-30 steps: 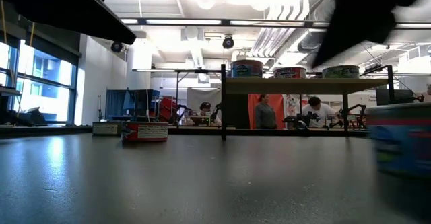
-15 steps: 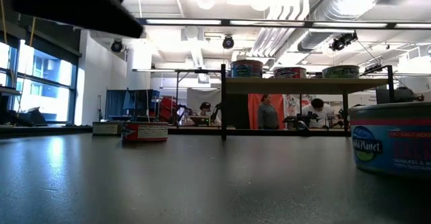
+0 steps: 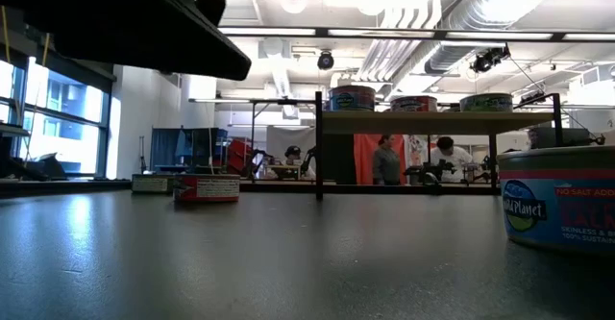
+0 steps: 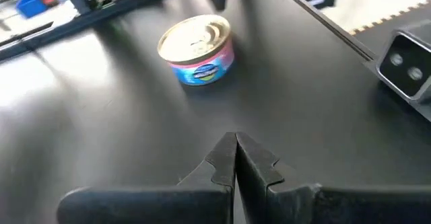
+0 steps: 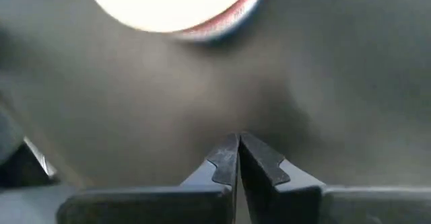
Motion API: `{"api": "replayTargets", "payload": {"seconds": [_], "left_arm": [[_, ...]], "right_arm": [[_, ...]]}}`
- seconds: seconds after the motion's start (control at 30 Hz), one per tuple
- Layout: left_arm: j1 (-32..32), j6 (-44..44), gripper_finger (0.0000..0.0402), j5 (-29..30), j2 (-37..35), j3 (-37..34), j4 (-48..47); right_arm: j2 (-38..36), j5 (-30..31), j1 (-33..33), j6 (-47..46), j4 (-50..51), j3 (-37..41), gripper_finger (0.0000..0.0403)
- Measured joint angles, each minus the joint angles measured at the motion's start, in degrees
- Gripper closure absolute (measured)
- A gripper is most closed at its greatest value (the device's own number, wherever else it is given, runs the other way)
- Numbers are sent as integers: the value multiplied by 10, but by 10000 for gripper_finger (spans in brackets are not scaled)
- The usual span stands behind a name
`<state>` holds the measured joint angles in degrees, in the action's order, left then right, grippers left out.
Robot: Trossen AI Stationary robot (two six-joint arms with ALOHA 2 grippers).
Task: Stack canned seafood by type on shelf
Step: Stack the blue tuna can on top of the other blue tuna can on the shelf
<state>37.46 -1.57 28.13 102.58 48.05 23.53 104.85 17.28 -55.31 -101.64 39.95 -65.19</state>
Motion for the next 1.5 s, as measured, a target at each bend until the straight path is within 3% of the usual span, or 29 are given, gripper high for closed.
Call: {"api": "replayTargets", "payload": {"seconds": [0.17, 0.37, 0.63, 0.87, 1.07, 1.3, 1.5], "left_arm": [[0, -58, 400, -13, 10, 0, 34], [0, -83, 397, -38, 12, 0, 61], [1, -148, 314, -107, 12, 0, 64], [-2, -247, 224, -128, 12, 0, 48], [-35, -288, 189, -100, 25, 0, 65], [-105, -286, 208, -87, 79, 0, 78], [-137, -249, 295, -129, 83, 1, 67]], "right_arm": [[0, 47, 47, 69, -115, 50, 396], [0, 75, 128, 205, -217, 56, 396], [-2, 123, 206, 357, -338, 52, 396], [-42, 160, 208, 435, -313, 21, 396], [-75, 197, 174, 452, -232, -19, 396], [-78, 239, 117, 451, -187, -45, 396], [-70, 242, 79, 479, -182, -44, 396]]}}
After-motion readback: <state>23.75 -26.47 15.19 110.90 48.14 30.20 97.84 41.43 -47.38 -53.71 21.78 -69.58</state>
